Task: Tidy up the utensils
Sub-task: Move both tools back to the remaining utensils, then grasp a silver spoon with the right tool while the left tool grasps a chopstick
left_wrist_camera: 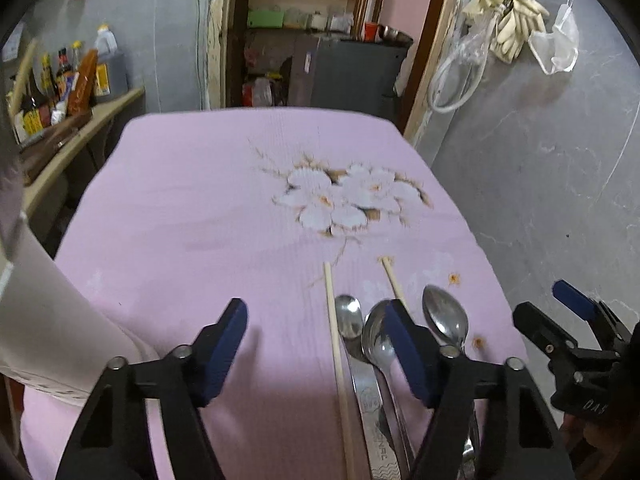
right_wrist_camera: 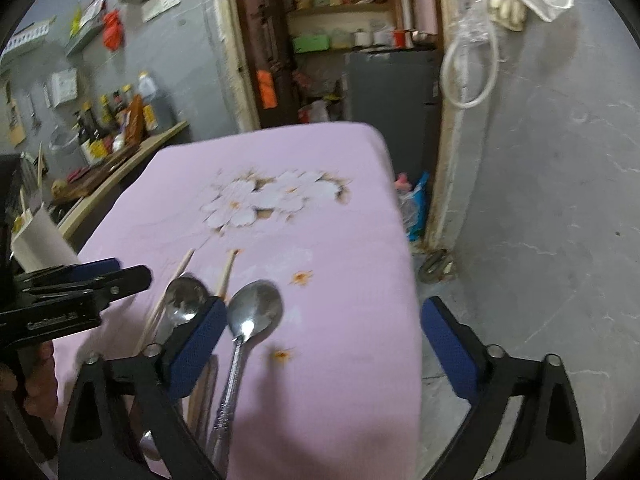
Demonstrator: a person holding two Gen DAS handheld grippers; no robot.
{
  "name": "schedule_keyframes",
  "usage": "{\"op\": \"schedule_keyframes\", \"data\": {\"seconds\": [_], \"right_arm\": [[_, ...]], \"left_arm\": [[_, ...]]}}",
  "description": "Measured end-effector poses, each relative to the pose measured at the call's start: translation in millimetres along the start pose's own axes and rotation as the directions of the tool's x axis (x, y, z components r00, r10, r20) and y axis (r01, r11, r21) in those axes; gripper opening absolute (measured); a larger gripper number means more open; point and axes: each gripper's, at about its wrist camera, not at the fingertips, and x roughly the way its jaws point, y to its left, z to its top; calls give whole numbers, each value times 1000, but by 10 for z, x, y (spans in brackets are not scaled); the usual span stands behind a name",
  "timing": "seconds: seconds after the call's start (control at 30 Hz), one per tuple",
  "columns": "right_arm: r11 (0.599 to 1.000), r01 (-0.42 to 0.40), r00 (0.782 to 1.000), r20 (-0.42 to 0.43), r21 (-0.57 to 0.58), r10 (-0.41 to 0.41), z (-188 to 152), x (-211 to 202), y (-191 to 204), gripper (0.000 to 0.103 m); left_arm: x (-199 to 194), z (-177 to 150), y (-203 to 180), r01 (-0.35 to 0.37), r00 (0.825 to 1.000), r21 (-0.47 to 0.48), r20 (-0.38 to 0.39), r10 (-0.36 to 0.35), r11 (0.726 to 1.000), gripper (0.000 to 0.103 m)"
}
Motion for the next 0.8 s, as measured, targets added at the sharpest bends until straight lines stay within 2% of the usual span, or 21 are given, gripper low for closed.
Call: {"op": "schedule_keyframes", "data": {"seconds": [0.07, 0.13, 0.3, 0.47, 0.53, 0.63, 0.73, 0.8], "right_arm": [[1000, -26, 999, -28, -18, 25, -20, 62, 61, 77], [998, -50, 998, -50, -30, 48, -39, 105, 108, 71], [994, -100, 991, -91, -43, 95, -91, 151, 177, 56], [992, -118, 985, -137, -54, 109, -130, 248, 248, 44], [991, -118, 983, -149, -58, 108, -128, 278, 263, 43], [991, -116, 981, -161, -60, 105, -118, 310, 285, 43], [992, -106, 980, -175, -62, 94, -85, 351, 318, 43], [993, -103, 979, -183, -61, 90, -57, 381, 333, 39]], "left_arm": [[60, -21, 6, 14, 999, 2, -42, -14, 1000, 51], [118, -49, 22, 25, 997, -5, -77, -25, 1000, 43], [218, -100, 69, 58, 988, -40, -139, -63, 997, 32], [257, -125, 40, 81, 982, -30, -167, -85, 996, 23], [286, -115, 37, 80, 980, -28, -180, -84, 996, 16], [320, -88, 43, 90, 977, -31, -192, -94, 995, 12], [363, -46, 26, 103, 973, -18, -206, -104, 995, 12], [396, -13, 4, 112, 970, -4, -217, -110, 994, 12]]}}
